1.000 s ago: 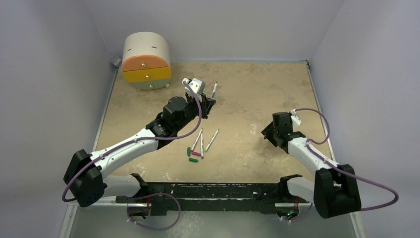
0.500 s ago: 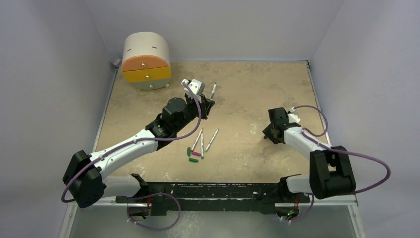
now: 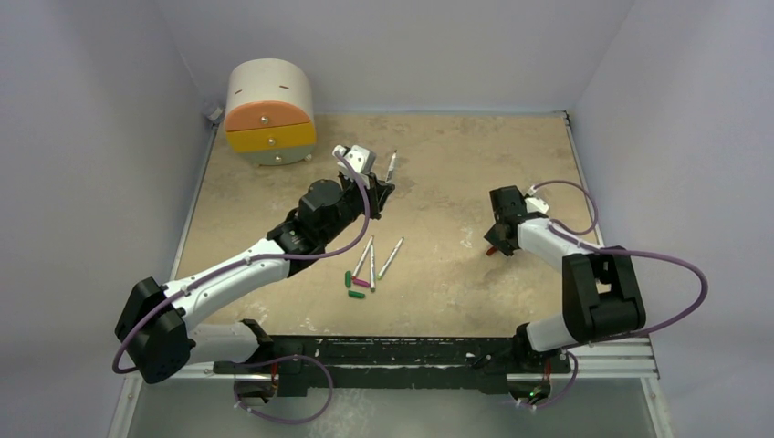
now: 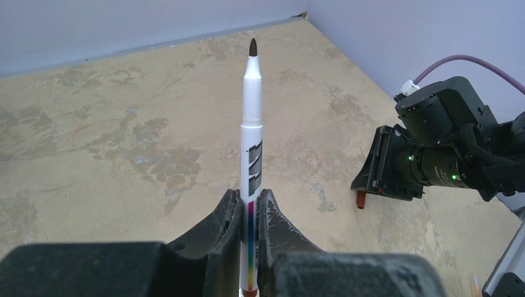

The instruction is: Insert the pens into the pen caps

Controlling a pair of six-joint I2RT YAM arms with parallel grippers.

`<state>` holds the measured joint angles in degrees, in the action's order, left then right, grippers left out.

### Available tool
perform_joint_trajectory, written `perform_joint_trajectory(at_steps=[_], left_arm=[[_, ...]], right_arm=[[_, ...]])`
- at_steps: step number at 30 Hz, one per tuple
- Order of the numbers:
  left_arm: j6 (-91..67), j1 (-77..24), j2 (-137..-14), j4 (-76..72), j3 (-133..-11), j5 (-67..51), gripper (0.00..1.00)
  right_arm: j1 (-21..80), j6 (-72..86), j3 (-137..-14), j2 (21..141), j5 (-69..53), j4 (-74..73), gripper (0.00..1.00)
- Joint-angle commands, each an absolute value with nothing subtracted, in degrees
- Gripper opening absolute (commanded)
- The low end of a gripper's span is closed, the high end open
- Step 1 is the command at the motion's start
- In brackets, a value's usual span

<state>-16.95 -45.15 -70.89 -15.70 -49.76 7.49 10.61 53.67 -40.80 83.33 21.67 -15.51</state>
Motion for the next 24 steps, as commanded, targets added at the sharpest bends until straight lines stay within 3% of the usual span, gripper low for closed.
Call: perform_joint_trajectory(at_steps=[1,8,12,18,24], left_arm=[[-15.9,-45.2,-68.7,-17.8,-49.6,8.3,0.0],[-15.9,-45.2,-68.5,-17.8,-49.3,8.9,0.0],[-15.9,-45.2,-68.5,-18.1,-49.3,8.5,0.0],[-16.3,-45.2,-67.8,-18.3,-48.8,8.2,0.0],[-16.5,-45.2,-66.7,-18.9,-47.6,9.0,0.0]], right_arm=[[10.9,51.1,-42.9,85.9,24.1,-19.8,0.34],[12.4,51.3,-44.0,86.1,24.3,-21.7,0.32],[13.5,53.1,-43.7,85.3,23.5,-22.1,0.4],[14.4,55.4,-44.3,85.9,23.8,-24.2,0.43],[15.5,55.9,-46.1,88.9,24.2,-25.8,0.39]])
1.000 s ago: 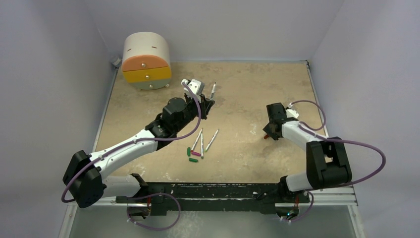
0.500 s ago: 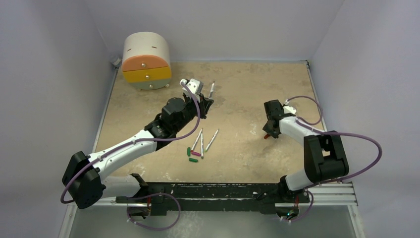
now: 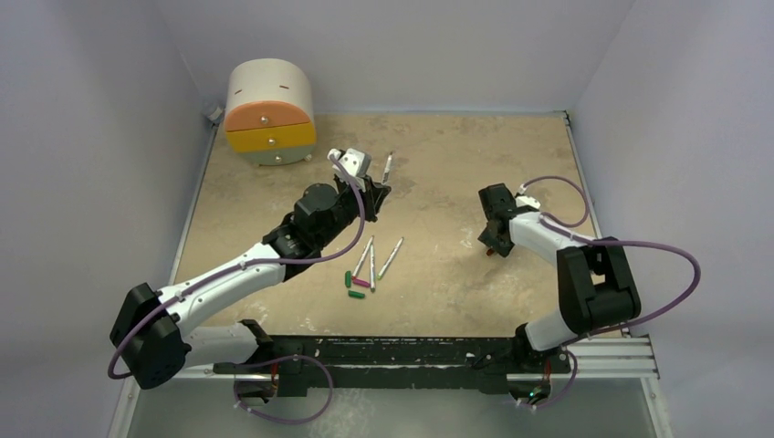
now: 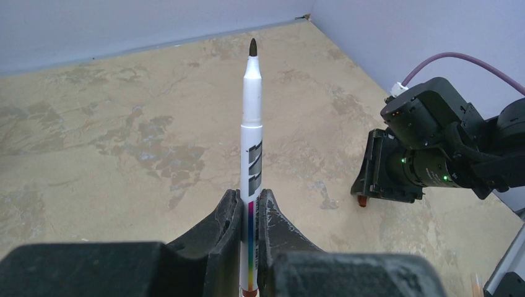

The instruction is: Insert the pens into the pen caps

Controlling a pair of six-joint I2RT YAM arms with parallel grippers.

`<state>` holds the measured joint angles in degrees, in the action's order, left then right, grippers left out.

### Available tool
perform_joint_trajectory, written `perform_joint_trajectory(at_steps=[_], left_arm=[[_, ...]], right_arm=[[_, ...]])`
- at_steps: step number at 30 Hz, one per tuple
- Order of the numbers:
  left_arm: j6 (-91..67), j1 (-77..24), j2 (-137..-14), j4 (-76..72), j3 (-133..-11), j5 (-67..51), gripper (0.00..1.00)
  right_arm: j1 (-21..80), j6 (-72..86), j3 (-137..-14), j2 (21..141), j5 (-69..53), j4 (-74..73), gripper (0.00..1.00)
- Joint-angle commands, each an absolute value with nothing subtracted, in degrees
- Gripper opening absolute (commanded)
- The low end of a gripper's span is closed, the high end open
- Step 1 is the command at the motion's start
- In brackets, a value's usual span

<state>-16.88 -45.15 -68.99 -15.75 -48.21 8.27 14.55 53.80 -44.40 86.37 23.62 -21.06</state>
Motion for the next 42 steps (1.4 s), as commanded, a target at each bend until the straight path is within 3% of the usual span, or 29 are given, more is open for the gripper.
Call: perform_joint_trajectory(at_steps=[1,7,13,17,21,30,42], left_arm=[[-16.5,-45.2,-66.5,-18.8,-47.4,9.1,0.0],[-15.9,-45.2,-66.0,-17.7,-47.8,10.3,0.0],[-15.8,-45.2,-66.3,-17.6,-47.9,10.4,0.0],[-16.0,-45.2,-66.4,-17.3,-48.1,10.4,0.0],[-17.3,-45.2,-66.9,-16.6,-48.9,8.5,0.0],[-22.8,-45.1,-72.2,-19.3,-53.5,-5.0,0.0],[-35.0,-45.1,-75.4,-36.8,-49.9,-13.5,0.0]], right_arm=[[15.7,56.1,-46.3,89.5,24.3,-26.0,0.38],[15.9,56.6,-46.5,91.4,23.7,-25.6,0.27],[15.9,55.8,-46.1,91.5,23.5,-24.9,0.0],[15.9,54.6,-45.6,89.1,22.4,-23.1,0.0],[16.0,47.8,-43.2,77.7,19.1,-12.9,0.0],[16.0,32.6,-47.3,64.6,-0.6,10.5,0.0],[15.9,39.0,-50.2,61.2,-20.9,39.9,0.0]])
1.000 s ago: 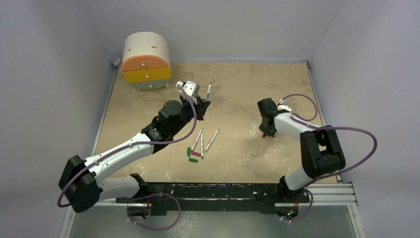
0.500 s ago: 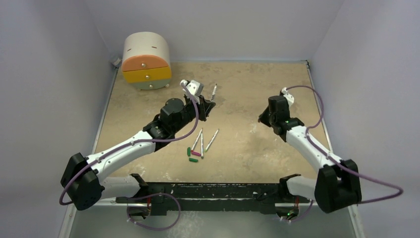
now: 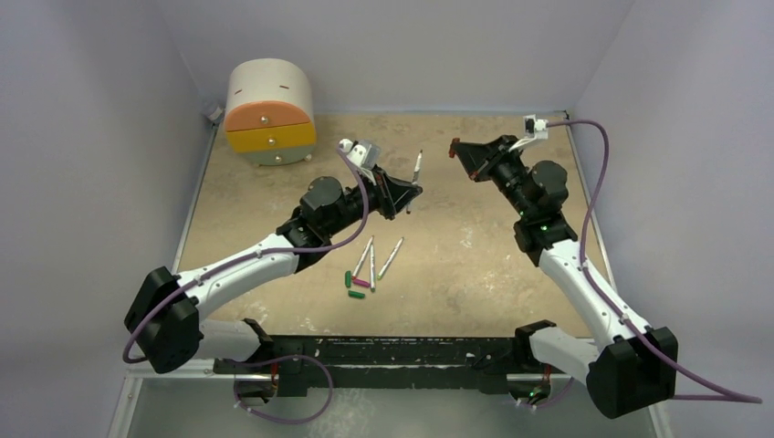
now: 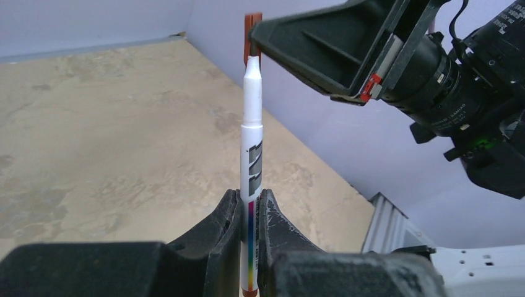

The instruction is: Insert the pens into the pen caps

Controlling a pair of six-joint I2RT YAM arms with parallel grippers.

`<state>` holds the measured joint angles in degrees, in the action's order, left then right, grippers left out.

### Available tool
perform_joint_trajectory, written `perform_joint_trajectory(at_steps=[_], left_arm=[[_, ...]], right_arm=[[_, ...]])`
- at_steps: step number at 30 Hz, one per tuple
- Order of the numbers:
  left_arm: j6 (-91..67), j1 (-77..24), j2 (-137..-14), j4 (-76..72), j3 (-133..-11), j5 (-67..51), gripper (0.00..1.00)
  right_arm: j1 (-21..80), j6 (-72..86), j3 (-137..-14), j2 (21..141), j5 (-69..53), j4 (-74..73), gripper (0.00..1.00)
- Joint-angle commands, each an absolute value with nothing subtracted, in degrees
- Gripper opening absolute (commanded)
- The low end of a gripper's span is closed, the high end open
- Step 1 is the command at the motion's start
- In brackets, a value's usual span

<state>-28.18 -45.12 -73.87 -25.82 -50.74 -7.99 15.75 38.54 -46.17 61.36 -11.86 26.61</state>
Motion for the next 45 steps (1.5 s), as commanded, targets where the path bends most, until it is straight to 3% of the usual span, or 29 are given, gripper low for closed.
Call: perform_joint_trajectory(at_steps=[1,13,45], left_arm=[[-36.6,-45.1,-75.8,-38.9,-49.5,-14.3,0.0],[-41.1,-45.1,-78.3,-44.5,-50.8,-18.9,0.0],[-41.3,-45.2,-80.0,-46.7,-52.5,-18.6,0.0]], right_arm=[[16.0,38.5,-50.9,61.6,-22.2,41.2,0.0],[16.0,40.3,-53.1,64.5,-29.1,50.0,0.0],[16.0,42.7,-52.1,62.0,-32.3,49.4,0.0]])
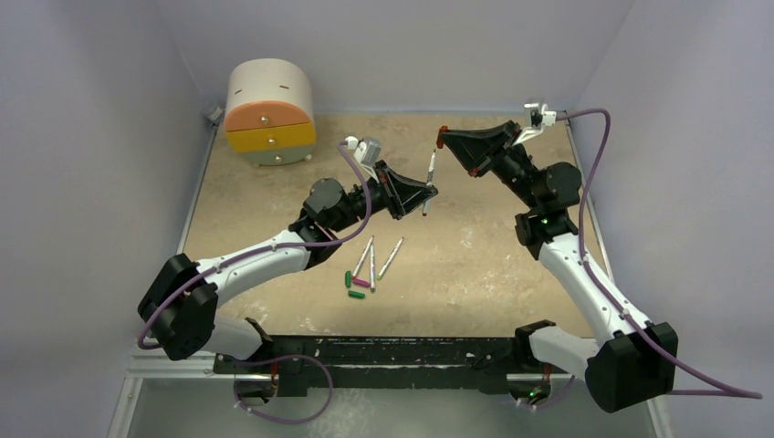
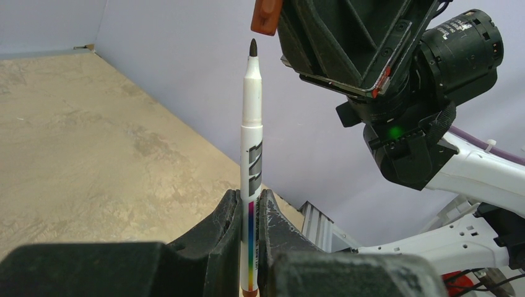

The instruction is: Insert the pens into the pen caps

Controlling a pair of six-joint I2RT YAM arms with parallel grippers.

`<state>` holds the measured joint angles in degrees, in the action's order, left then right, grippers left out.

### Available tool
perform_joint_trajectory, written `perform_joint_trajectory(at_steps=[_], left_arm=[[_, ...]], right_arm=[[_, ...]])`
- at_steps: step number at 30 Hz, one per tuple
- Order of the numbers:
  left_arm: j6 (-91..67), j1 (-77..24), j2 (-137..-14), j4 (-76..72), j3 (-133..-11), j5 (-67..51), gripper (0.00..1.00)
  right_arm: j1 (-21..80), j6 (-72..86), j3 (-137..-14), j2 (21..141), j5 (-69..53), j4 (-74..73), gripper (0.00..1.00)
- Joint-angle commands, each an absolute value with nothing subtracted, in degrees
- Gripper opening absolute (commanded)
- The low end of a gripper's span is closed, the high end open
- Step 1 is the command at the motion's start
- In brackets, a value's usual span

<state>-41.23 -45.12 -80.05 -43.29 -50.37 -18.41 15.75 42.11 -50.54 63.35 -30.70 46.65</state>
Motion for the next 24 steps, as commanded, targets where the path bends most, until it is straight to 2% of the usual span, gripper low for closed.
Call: perform_joint_trajectory(at_steps=[1,24], left_arm=[[-41.1,-45.2,-79.9,-46.5,-52.5,-18.4,0.0],[-39.9,-45.6,-79.5,-45.5,-52.4,-18.8,0.0]], right_arm=[[16.0,42.7,-52.0,62.1,-32.5,49.4,0.0],[16.2,44.2,-52.5,64.3,-33.8,51.3,0.0]])
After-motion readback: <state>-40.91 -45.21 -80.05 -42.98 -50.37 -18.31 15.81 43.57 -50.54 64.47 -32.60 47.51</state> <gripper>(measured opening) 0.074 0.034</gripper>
